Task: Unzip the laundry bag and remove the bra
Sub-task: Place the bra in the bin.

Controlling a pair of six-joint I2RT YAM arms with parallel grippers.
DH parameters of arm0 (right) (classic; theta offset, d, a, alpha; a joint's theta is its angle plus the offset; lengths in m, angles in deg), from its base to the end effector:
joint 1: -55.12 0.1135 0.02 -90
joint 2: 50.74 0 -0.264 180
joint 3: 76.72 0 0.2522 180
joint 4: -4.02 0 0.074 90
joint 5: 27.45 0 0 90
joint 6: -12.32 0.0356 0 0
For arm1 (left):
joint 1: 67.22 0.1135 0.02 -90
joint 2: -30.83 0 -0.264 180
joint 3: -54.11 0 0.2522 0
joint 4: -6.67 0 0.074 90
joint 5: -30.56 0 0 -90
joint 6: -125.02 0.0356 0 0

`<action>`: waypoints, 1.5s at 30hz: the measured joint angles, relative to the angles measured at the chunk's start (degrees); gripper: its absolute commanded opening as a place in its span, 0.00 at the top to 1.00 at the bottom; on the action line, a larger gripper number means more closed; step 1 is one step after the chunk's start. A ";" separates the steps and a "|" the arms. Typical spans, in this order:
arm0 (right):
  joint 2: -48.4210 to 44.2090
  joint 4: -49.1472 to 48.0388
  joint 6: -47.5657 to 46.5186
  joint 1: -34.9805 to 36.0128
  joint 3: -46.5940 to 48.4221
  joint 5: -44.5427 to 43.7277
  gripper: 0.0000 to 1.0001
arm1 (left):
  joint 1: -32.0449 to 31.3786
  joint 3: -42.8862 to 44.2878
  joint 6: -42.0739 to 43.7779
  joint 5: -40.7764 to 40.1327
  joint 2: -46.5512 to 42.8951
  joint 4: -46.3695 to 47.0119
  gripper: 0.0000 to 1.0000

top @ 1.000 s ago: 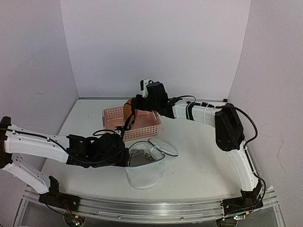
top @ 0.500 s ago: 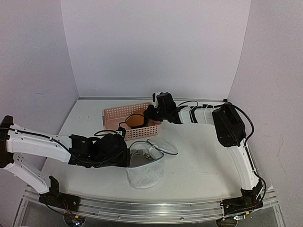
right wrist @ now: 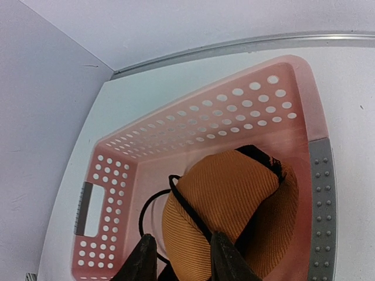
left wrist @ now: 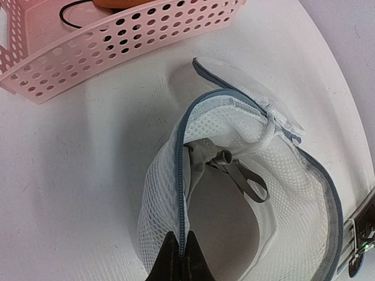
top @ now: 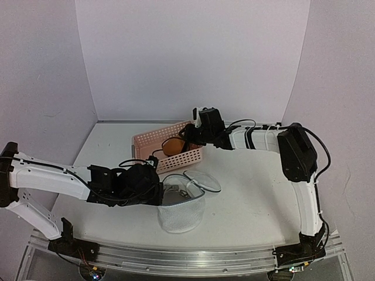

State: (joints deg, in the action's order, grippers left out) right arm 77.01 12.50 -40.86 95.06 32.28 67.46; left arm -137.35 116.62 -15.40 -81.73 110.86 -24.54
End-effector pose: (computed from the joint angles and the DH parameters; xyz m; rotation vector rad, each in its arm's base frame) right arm 0.3950 0.3347 0.1911 -0.1160 2.1703 0.8959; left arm 0.1097 -0.2638 0.2172 0.2357 2.3983 -0.5512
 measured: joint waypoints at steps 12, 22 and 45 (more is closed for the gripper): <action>-6.58 0.46 -1.11 0.04 -1.88 -0.31 0.63 | 0.00 0.79 0.44 0.00 1.01 0.00 1.00; -6.58 0.48 -1.11 -0.13 -5.09 -1.46 0.63 | 0.00 0.79 0.50 0.02 1.01 0.00 1.00; -6.58 -1.33 -1.07 -0.57 -14.21 -1.20 0.94 | 0.00 0.79 0.94 0.02 1.01 -0.02 1.00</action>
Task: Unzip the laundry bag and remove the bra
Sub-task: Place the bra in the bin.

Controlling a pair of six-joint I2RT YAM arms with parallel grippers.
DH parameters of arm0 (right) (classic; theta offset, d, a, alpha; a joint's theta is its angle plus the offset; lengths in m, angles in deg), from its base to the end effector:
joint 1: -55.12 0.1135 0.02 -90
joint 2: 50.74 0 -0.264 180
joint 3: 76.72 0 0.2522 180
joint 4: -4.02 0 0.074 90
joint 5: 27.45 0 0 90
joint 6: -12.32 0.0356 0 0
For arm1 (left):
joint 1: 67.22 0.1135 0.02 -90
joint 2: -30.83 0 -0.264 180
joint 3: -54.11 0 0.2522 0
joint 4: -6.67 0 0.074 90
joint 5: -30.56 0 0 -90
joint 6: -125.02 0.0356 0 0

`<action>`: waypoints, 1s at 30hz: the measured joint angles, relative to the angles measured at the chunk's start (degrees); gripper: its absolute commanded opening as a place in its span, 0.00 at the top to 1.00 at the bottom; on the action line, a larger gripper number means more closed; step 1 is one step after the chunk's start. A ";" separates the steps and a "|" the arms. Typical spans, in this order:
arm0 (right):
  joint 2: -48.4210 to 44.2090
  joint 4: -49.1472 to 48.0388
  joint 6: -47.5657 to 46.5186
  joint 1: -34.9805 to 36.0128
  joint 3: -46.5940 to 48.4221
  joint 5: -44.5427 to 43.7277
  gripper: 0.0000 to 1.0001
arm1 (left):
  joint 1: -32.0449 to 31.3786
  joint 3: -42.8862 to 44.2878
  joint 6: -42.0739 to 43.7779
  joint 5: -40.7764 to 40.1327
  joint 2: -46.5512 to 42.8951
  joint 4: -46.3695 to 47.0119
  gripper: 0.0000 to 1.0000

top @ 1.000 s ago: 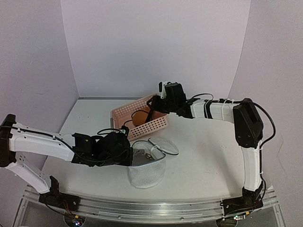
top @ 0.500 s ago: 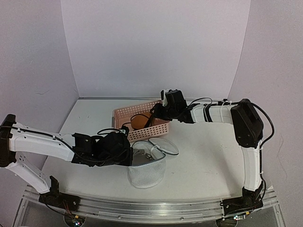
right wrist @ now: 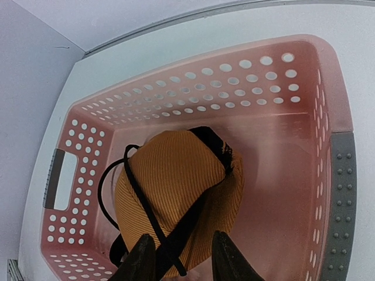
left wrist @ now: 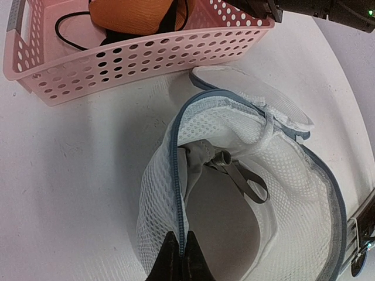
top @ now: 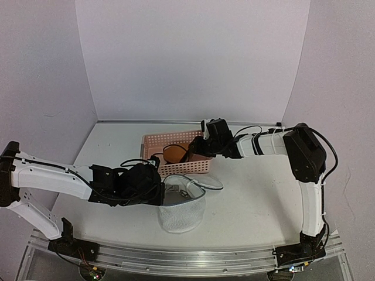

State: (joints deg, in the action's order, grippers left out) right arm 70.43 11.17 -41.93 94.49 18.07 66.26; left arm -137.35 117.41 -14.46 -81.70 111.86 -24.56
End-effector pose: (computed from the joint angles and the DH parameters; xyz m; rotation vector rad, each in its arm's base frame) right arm 0.3649 0.3024 0.1668 -0.1113 2.2704 0.8023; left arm 0.1110 -0.2675 0.2168 0.2568 2.3972 -0.5399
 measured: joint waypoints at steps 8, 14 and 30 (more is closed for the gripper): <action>-0.52 0.13 -2.47 -0.24 -2.69 -0.61 1.00 | 0.00 1.14 0.11 0.04 0.42 0.02 1.00; -0.55 2.64 -4.79 -0.24 -3.98 -3.28 1.00 | 0.00 2.21 0.22 0.09 1.60 -0.02 1.00; -7.63 3.98 -7.30 -0.24 -5.46 -1.97 0.90 | 0.00 3.72 1.51 0.13 3.50 -0.07 1.00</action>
State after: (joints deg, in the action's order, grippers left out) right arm 62.80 15.15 -49.23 94.25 12.61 64.29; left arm -137.35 121.13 -12.95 -81.57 115.36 -24.63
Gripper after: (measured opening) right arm 0.043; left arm 0.023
